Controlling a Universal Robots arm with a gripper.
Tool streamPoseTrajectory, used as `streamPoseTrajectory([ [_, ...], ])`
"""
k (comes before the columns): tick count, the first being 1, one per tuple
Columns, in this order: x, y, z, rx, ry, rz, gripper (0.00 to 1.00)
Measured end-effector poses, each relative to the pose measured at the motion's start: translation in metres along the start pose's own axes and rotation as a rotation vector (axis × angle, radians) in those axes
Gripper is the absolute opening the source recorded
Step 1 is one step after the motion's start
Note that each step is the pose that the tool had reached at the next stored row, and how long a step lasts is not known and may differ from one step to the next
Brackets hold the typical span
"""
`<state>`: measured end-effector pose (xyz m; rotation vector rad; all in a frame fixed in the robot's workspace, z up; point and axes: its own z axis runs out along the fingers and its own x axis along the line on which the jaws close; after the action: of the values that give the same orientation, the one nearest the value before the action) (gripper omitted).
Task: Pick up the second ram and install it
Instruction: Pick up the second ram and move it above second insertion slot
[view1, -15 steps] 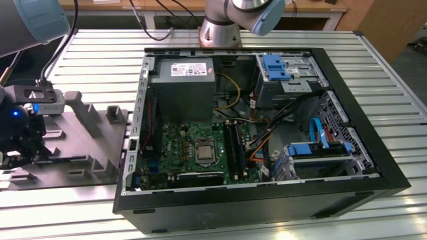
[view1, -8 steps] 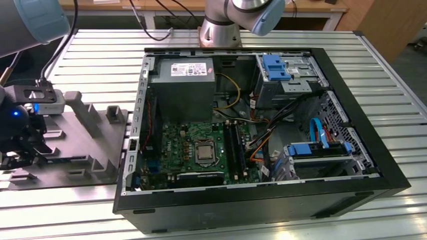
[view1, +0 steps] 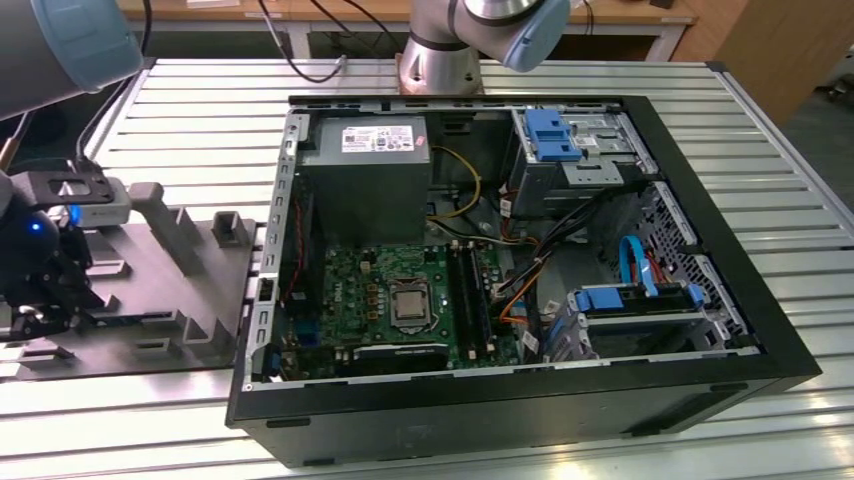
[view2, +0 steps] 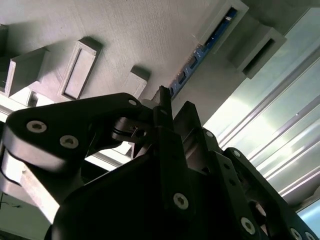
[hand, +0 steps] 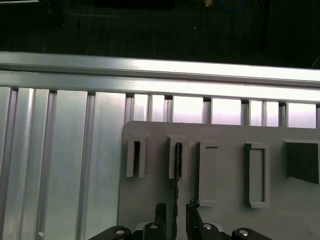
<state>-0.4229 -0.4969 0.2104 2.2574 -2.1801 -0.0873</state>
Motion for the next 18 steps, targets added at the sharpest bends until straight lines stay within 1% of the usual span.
streamPoseTrajectory([
  [4,0.0002,0.0001,0.0047,-0.0002,0.0001,-0.001,0.30],
  [11,-0.0005,-0.0001,0.0090,-0.0001,0.0002,-0.001,0.30],
  [14,-0.0006,-0.0001,0.0120,0.0001,0.0001,-0.001,0.30],
  [18,-0.0007,-0.0001,0.0122,-0.0002,0.0003,-0.001,0.30],
])
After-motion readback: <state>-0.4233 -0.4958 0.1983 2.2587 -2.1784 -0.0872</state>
